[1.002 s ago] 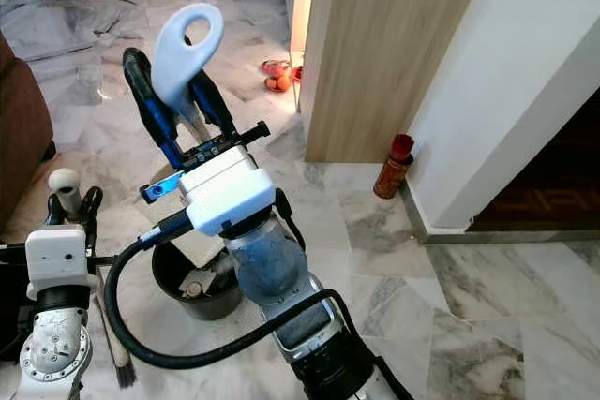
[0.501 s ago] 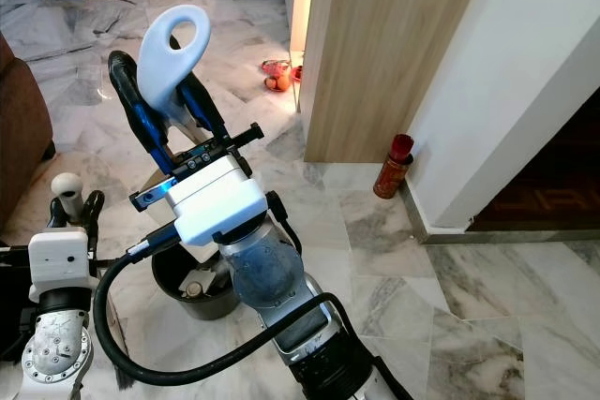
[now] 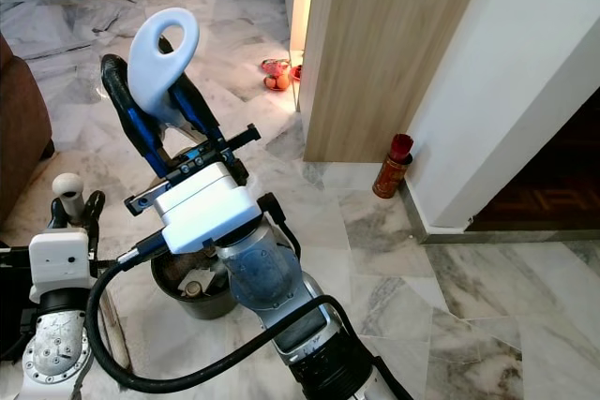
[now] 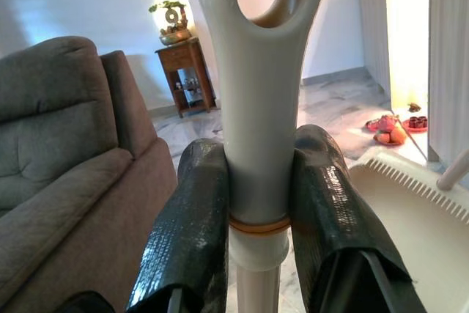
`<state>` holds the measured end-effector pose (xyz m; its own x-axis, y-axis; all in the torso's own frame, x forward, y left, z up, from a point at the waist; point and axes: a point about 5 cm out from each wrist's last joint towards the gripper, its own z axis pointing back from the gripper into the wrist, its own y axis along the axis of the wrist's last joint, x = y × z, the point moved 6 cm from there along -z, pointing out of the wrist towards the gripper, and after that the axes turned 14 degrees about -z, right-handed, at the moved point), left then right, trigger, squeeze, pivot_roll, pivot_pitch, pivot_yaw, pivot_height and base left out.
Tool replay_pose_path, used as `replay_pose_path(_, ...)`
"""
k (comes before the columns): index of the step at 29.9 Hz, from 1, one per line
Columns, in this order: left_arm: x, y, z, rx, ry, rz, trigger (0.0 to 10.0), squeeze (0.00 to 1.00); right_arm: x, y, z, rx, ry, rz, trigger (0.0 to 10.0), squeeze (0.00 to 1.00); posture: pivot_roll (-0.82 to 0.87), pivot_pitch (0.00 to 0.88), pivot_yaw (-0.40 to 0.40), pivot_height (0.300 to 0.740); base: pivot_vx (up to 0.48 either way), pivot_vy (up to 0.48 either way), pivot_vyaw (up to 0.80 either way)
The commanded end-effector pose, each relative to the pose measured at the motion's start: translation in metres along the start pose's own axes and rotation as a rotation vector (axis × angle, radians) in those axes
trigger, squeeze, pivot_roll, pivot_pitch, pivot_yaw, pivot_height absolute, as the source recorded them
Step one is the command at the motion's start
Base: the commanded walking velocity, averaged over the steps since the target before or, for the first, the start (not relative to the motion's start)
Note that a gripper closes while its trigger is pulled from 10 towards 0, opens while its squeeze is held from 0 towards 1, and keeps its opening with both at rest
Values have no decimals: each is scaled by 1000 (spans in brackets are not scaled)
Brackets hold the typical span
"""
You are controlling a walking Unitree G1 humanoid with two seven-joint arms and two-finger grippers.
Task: Sweep floor
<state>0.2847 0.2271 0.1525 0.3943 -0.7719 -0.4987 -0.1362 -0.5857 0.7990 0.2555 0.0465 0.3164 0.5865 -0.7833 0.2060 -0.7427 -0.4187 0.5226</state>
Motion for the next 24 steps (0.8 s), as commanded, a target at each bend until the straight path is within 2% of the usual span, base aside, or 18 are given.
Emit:
replay_pose_path(1,1,10,2,44,-4,-12,10000,0,-9,33,-12,152,25,10,10000,0,149,118,-105,740,0,0,0)
replay_pose_path(11,3,9,3,38,-9,-13,10000,0,-4,27,-10,129,3,69,10000,0,146,122,-109,740,0,0,0)
replay_pose_path(12,3,9,3,38,-9,-14,10000,0,3,23,-10,111,-33,58,10000,0,146,121,-109,740,0,0,0)
replay_pose_path(13,3,9,3,38,-9,-14,10000,0,3,23,-10,111,-33,58,10000,0,146,121,-109,740,0,0,0)
replay_pose_path(16,3,10,3,39,-10,-12,10000,0,24,13,-9,64,-104,76,10000,0,144,120,-109,740,0,0,0)
replay_pose_path(17,3,10,3,41,-10,-11,10000,0,36,8,-8,45,-126,120,10000,0,143,119,-108,740,0,0,0)
replay_pose_path(20,4,11,2,42,-13,-9,10000,0,57,0,-3,12,-157,205,10000,0,138,119,-108,740,0,0,0)
replay_pose_path(22,4,11,2,43,-15,-8,10000,0,65,-2,-1,-3,-170,228,10000,0,137,119,-106,740,0,0,0)
replay_pose_path(23,4,11,2,43,-16,-7,10000,0,74,-5,2,-20,-186,257,10000,0,137,119,-106,740,0,0,0)
replay_pose_path(24,4,11,2,43,-16,-7,10000,0,74,-5,2,-20,-186,257,10000,0,137,119,-106,740,0,0,0)
